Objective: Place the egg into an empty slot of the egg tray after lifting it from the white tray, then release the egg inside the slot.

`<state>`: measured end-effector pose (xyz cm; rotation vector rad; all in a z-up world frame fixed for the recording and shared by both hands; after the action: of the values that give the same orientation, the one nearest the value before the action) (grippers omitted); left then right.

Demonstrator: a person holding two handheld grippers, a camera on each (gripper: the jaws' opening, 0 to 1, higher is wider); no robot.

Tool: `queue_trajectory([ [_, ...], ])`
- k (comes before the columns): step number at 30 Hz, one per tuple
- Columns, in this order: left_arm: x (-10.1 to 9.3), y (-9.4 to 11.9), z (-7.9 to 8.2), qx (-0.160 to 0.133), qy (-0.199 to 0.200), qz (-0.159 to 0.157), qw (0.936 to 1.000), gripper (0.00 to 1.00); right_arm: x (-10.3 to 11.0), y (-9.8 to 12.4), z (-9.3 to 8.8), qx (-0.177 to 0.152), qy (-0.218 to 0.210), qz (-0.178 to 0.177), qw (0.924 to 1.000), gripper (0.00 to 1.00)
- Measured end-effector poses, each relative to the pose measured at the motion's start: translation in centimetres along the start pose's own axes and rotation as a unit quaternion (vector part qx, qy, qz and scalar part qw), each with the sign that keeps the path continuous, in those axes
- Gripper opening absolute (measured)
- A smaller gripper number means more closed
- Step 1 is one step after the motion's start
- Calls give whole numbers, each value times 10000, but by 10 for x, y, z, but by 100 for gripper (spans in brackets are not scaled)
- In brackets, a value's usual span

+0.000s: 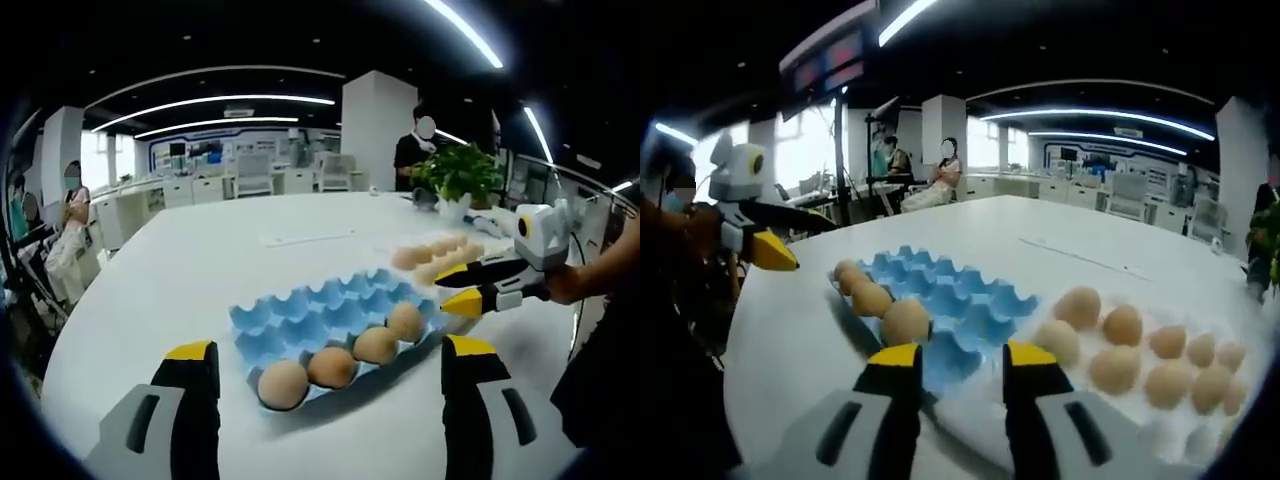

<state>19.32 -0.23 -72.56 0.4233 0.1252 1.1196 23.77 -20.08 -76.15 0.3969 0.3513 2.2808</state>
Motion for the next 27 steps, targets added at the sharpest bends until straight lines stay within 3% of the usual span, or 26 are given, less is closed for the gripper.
queue_trajectory([
  [7, -2, -1, 1, 20, -27, -10, 10000, 92, -55, 39, 1, -212, -218, -790, 9964, 31],
  [10, -3, -2, 1, 34, -31, -35, 10000, 92, -85, 60, 3, -335, -295, -1284, 9907, 31],
  [15, -4, -2, 2, 36, -62, -59, 10000, 91, -128, 91, 5, -465, -440, -1980, 9781, 31],
  [19, -3, -2, 3, 24, -56, -57, 10000, 91, -165, 121, 5, -587, -574, -2690, 9596, 32],
  [22, -2, -2, 4, 22, -77, -40, 10000, 90, -185, 137, 4, -705, -803, -3014, 9475, 32],
  [27, -3, -1, 6, 25, -83, -33, 10000, 89, -207, 147, -11, -591, -1120, -3251, 9372, 32],
])
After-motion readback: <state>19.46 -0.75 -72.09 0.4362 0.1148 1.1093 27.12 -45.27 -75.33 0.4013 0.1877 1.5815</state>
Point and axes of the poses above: the point that each gripper's makers call its tool centre point, and the gripper's own axes: y roughly backward along the fingers, x roughly to its left, z roughly out of its top, the point moved 1 cm from there along y, roughly backward along the fingers, and after that the axes turned 11 degrees about -y, right-handed, at the moved point
